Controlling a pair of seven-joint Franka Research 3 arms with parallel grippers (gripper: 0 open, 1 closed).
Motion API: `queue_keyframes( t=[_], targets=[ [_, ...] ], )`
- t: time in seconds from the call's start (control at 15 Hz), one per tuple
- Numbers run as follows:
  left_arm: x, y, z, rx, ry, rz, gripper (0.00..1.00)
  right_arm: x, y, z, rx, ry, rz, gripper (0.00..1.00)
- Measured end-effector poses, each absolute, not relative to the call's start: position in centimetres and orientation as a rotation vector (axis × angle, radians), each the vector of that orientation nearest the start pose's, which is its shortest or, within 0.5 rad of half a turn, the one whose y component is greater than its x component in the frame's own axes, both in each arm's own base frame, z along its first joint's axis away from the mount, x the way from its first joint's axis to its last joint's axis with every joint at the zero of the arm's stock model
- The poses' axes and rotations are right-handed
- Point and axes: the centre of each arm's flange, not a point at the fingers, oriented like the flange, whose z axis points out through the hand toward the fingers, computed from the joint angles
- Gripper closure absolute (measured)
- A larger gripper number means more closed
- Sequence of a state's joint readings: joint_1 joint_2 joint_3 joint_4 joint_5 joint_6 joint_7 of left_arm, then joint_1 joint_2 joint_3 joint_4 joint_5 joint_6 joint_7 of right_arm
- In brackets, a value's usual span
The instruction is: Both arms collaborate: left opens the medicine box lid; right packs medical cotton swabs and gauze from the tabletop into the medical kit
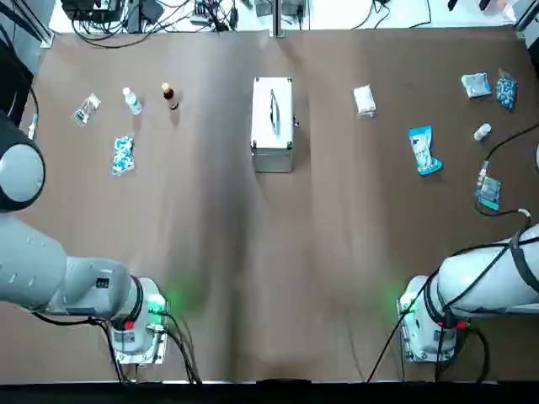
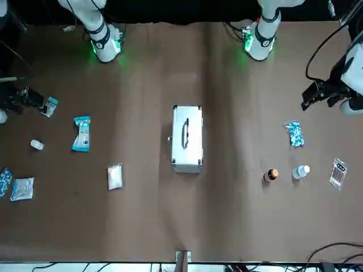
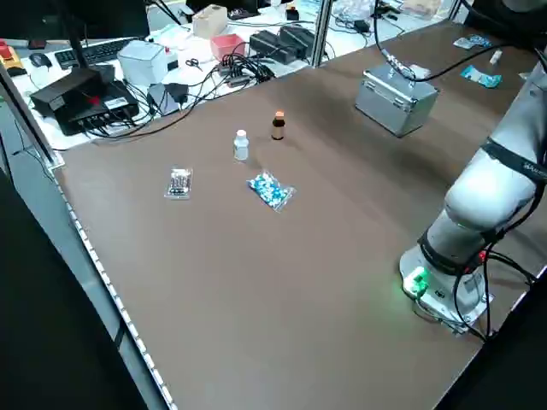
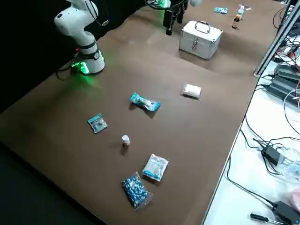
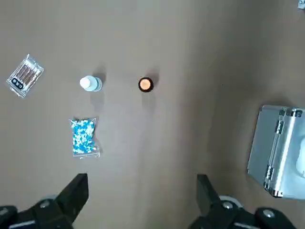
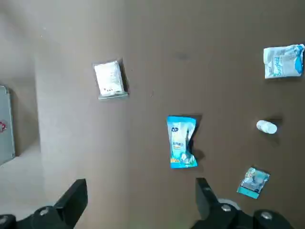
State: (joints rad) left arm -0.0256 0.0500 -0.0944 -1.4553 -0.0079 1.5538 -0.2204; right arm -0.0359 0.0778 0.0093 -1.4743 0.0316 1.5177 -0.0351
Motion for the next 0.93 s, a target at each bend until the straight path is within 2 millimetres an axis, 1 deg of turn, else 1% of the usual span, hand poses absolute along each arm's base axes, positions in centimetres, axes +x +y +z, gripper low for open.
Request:
queue_keyframes(
  t=[0.2, 0.47, 0.53, 0.6, 0.67, 0.73, 0.8, 0.93],
  targets=[
    [56.5, -6.7, 65.0, -3.158, -0.16, -0.075, 0.0, 56.8, -1.1, 62.2, -3.105, -0.018, 0.101, 0.0],
    [56.5, -6.7, 65.0, -3.157, -0.163, -0.074, 0.0, 55.7, -0.7, 63.3, -3.104, -0.03, 0.124, 0.0],
    [56.6, -6.7, 64.8, -3.157, -0.164, -0.069, 0.0, 55.7, -0.4, 63.3, -3.104, -0.04, 0.123, 0.0],
    [56.7, -6.6, 64.6, -3.157, -0.163, -0.06, 0.0, 55.8, 0.4, 63.3, -3.103, -0.065, 0.12, 0.0],
    [57.0, -6.6, 64.1, -3.156, -0.164, -0.049, 0.0, 56.0, 1.8, 63.0, -3.101, -0.108, 0.114, 0.0],
    [57.2, -6.6, 63.7, -3.156, -0.164, -0.037, 0.0, 56.4, 3.9, 62.4, -3.099, -0.166, 0.111, 0.0],
    [57.4, -6.6, 63.3, -3.155, -0.165, -0.027, 0.0, 56.7, 6.4, 61.4, -3.096, -0.233, 0.119, 0.0],
    [57.7, -6.6, 62.7, -3.154, -0.17, -0.008, 0.0, 57.5, 12.2, 58.4, -3.083, -0.382, 0.152, 0.0]
  ],
)
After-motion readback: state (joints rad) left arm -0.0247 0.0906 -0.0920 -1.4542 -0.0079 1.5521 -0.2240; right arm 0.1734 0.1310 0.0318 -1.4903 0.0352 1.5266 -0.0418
